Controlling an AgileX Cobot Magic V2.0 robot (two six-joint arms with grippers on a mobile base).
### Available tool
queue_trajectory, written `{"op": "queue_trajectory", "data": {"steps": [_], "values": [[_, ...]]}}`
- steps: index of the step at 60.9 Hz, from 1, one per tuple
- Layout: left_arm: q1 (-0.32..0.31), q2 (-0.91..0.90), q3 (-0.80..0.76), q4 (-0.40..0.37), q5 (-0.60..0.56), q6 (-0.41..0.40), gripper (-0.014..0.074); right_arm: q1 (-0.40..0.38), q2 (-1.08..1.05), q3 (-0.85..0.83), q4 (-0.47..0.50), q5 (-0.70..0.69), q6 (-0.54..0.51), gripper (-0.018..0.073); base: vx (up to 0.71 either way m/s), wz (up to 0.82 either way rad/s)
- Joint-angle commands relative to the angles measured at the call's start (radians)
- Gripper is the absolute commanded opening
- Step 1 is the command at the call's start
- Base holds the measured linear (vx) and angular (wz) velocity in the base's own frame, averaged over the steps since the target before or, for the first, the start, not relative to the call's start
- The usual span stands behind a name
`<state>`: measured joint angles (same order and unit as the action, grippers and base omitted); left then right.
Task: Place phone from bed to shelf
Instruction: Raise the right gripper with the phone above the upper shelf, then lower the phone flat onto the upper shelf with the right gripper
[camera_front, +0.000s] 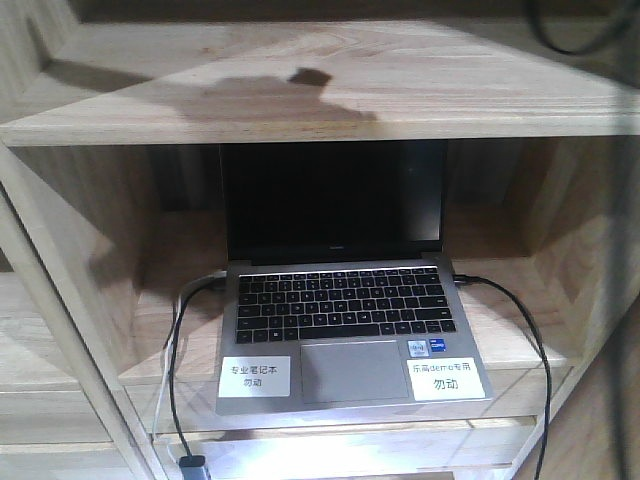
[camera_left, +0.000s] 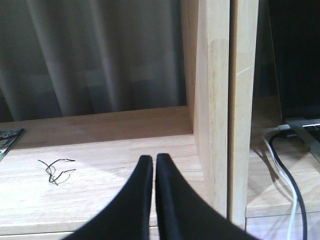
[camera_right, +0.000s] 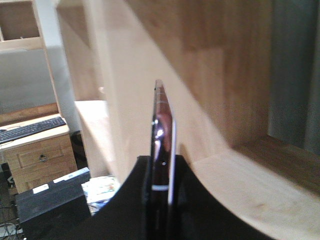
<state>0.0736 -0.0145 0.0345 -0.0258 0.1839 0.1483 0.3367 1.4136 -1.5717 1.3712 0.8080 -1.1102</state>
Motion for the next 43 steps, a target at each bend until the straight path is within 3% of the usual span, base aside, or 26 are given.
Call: {"op": "queue_trajectory", "data": {"steps": [1, 20, 43], "values": [[-0.005, -0.012, -0.023, -0.009, -0.072, -0.006, 0.0001, 0.0, 0.049, -0.096, 0.066, -0.04, 0.004, -0.0002, 0.0, 0.0], [-0.005, -0.012, -0.023, -0.009, -0.072, -0.006, 0.0001, 0.035, 0.282, -0.249, 0.08, -0.032, 0.007, -0.0002, 0.0, 0.0], [-0.005, -0.012, -0.023, -0.009, -0.072, -0.006, 0.0001, 0.058, 0.396, -0.253, 0.079, -0.114, -0.032, -0.0002, 0.0, 0.0]]}}
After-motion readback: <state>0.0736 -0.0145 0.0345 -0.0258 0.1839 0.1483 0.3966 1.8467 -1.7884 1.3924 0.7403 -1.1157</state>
